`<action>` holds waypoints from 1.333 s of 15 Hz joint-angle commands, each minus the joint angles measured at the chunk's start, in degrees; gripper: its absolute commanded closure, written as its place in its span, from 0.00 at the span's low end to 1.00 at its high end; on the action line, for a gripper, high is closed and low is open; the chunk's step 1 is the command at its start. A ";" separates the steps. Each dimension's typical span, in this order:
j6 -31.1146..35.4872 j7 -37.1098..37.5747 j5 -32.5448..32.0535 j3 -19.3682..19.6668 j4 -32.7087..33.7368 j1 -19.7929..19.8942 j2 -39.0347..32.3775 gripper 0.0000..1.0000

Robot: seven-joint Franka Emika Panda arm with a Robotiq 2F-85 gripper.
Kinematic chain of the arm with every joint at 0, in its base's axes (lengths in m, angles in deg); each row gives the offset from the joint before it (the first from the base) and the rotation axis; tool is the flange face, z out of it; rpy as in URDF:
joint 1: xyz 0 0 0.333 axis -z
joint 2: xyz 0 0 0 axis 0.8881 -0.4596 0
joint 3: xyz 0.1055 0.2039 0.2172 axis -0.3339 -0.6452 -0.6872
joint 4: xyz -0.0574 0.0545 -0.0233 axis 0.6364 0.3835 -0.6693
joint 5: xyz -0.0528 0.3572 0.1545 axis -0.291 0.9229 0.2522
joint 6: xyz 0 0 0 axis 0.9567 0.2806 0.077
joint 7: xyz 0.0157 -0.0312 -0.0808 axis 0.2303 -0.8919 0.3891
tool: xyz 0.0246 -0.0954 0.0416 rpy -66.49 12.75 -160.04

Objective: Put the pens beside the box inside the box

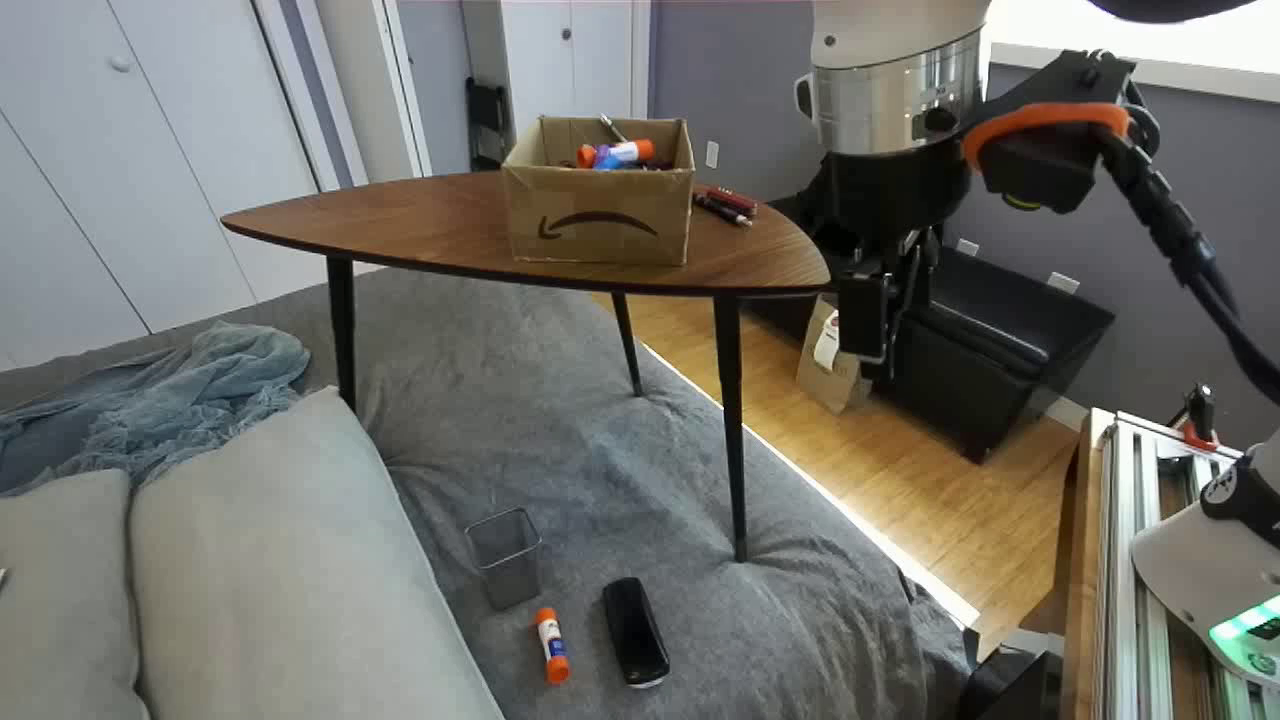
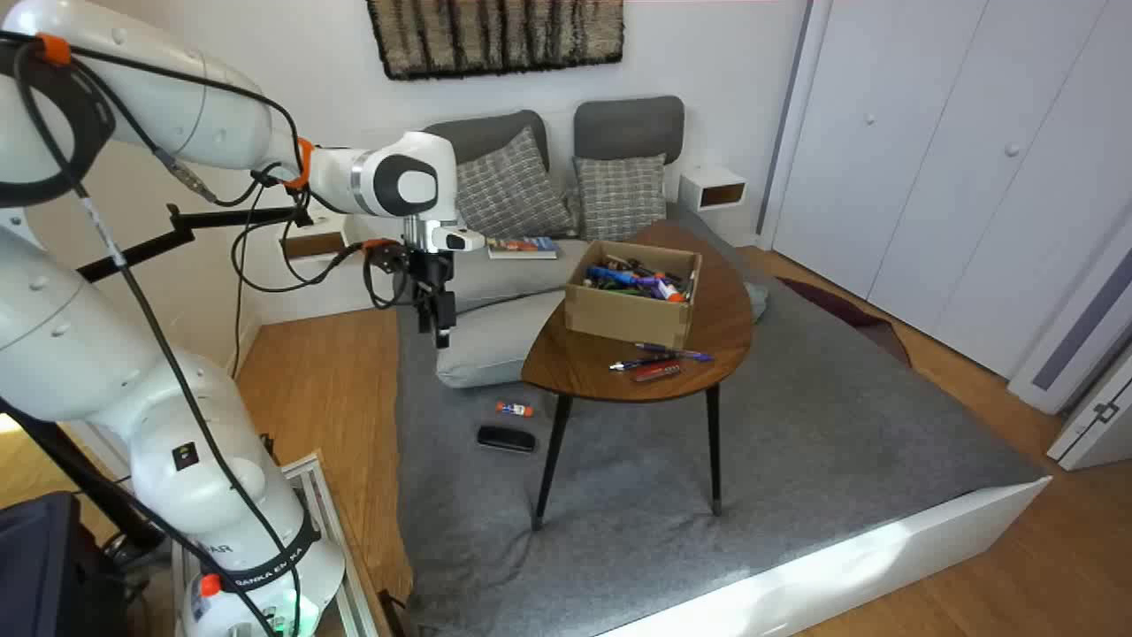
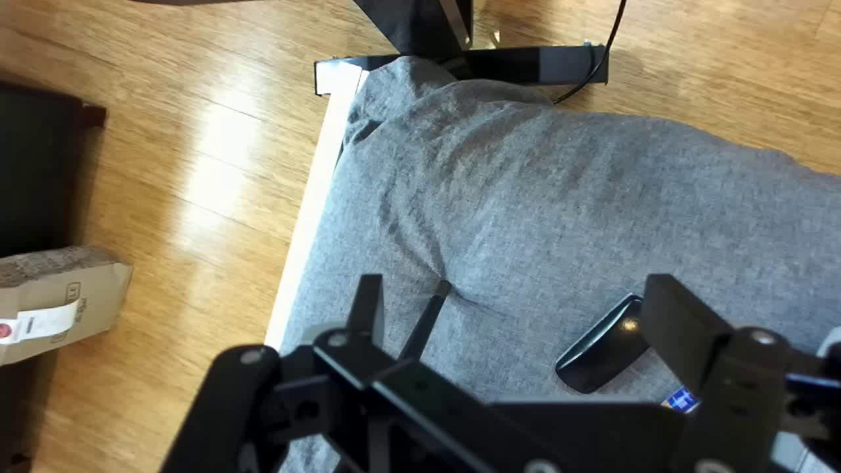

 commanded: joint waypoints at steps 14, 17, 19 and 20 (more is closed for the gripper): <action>5.82 4.77 -9.27 7.21 4.32 3.97 -4.01 0.00; 9.82 5.42 -12.30 10.40 6.74 6.35 -6.95 0.00; 12.18 3.63 -11.38 13.06 8.56 7.32 -8.70 0.00; 13.44 2.20 -10.15 14.48 9.61 7.64 -9.54 0.00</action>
